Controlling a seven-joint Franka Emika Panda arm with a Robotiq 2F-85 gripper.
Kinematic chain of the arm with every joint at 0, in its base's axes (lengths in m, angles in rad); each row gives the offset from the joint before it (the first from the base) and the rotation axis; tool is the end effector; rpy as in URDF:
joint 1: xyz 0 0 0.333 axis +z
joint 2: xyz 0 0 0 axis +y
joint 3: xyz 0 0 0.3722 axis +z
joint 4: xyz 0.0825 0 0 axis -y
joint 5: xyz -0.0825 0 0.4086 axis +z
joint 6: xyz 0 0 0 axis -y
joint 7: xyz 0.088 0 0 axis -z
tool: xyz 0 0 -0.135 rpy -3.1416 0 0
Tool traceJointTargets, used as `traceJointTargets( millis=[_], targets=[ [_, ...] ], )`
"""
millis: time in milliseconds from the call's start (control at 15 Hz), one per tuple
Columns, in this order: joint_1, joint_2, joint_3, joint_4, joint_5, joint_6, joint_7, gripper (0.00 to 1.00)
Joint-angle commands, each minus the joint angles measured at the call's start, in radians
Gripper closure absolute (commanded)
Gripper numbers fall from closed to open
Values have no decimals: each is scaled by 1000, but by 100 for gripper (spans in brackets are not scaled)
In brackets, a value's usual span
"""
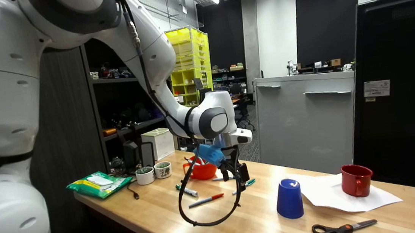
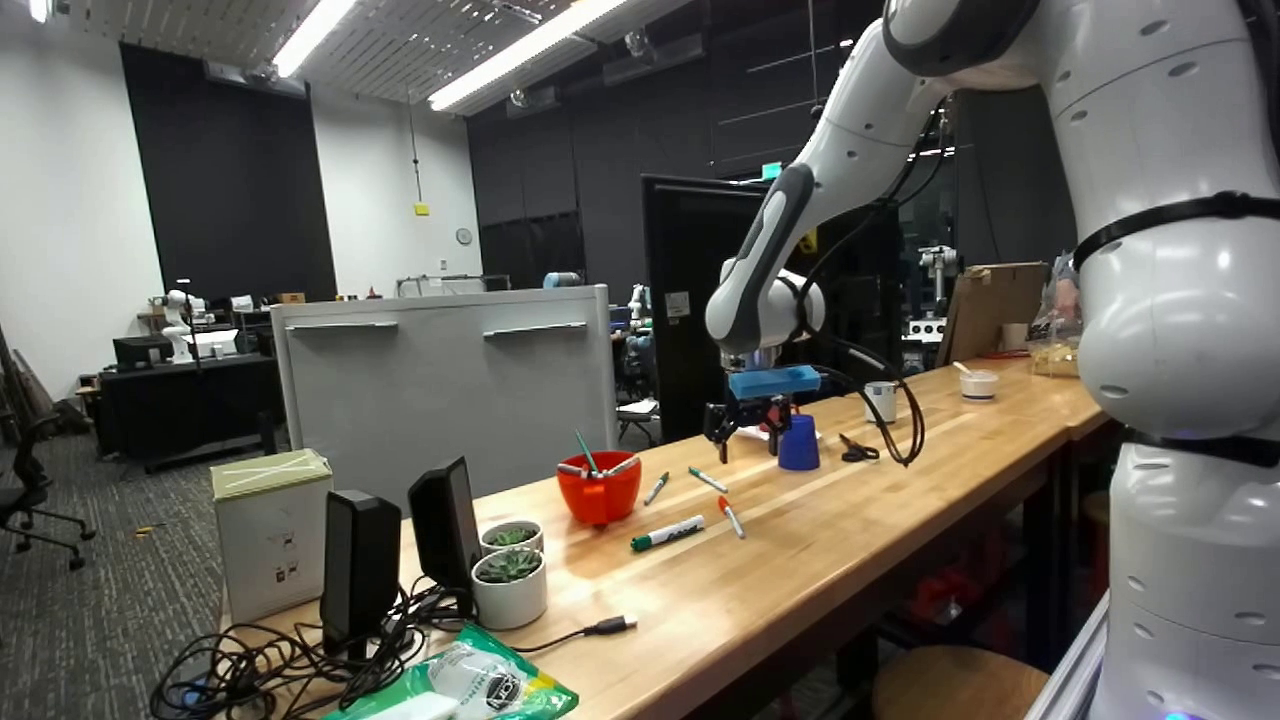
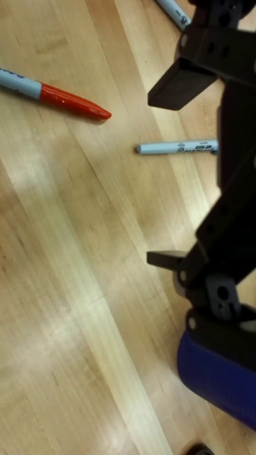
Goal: Put one green pen inside the orange cup on the left
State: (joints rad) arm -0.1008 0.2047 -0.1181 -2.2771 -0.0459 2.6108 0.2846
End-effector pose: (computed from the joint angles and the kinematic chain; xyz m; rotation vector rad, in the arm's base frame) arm 0.5631 -0.1246 0.2866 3.0078 -0.7065 0.2035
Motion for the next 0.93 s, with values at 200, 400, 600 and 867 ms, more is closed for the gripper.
traceJointTargets(
  millis=[200,400,600,867],
  targets=[
    [33,83,-30,96,-24,-73,33,0],
    [40,120,-31,140,-19,-87,33,0],
    [46,160,-32,182,-13,-96,31,0],
    [52,212,-31,235,-5,-113,30,0]
  ],
)
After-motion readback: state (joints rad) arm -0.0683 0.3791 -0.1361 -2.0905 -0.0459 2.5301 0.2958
